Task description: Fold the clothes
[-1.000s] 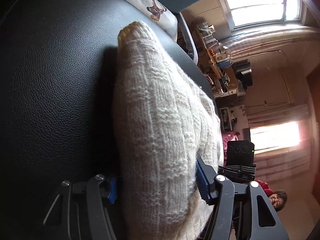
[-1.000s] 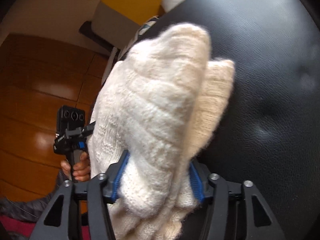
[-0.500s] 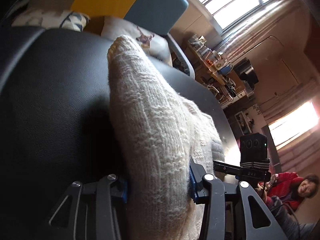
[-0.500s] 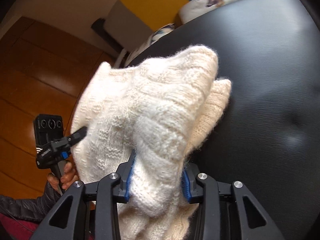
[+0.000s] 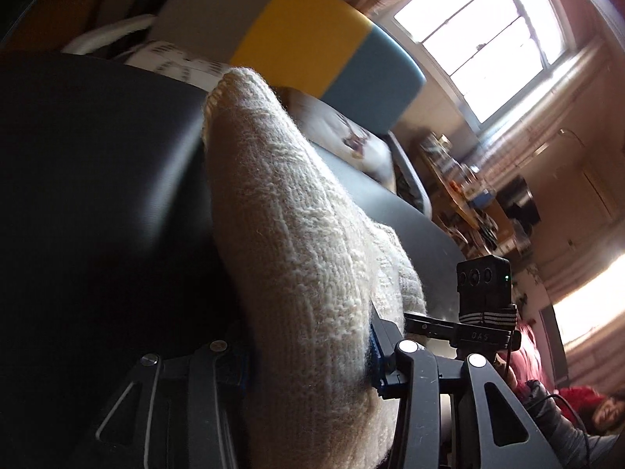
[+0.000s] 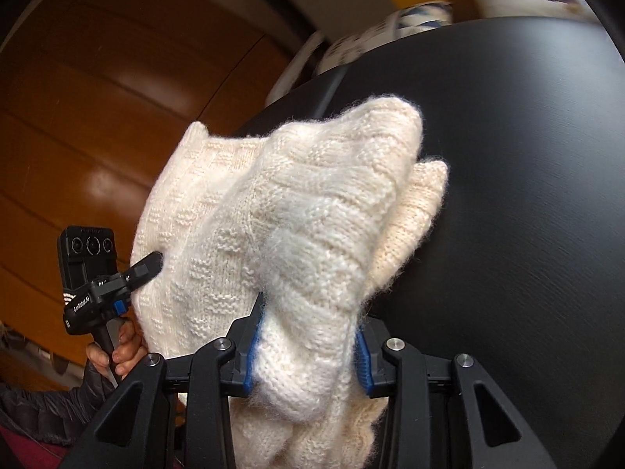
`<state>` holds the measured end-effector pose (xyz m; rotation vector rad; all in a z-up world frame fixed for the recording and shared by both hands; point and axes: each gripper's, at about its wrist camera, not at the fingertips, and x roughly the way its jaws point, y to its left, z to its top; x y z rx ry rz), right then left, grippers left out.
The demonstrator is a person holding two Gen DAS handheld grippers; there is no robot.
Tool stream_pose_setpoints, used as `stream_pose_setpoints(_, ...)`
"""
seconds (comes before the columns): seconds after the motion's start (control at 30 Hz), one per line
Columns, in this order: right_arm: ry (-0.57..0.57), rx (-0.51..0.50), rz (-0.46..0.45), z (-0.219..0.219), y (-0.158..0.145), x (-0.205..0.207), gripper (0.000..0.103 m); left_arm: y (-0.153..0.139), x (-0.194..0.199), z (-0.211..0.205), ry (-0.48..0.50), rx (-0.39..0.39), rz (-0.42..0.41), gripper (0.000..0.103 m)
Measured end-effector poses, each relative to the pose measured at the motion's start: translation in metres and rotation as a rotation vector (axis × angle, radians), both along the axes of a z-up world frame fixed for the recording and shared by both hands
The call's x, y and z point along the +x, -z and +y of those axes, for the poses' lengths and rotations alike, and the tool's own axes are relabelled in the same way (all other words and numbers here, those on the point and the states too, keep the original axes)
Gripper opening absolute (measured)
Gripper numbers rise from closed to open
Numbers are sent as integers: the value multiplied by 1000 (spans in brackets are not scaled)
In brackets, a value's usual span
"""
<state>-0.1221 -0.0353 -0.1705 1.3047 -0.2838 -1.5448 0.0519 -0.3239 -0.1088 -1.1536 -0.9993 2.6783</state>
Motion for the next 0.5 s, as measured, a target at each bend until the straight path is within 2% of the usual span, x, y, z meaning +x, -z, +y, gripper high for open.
stream_pose_setpoints(0.17, -127, 6, 18, -90, -5, -1, 37, -2, 37, -50, -137, -28, 4, 44)
stream_pose_setpoints(0.37, -275, 35, 59, -199, -14, 8, 37, 8, 93, -119, -333, -14, -12, 44)
stream_pose_setpoints(0.5, -356, 101, 110, -263, -15, 14, 37, 18, 129, -160, -460, 6, -38, 45)
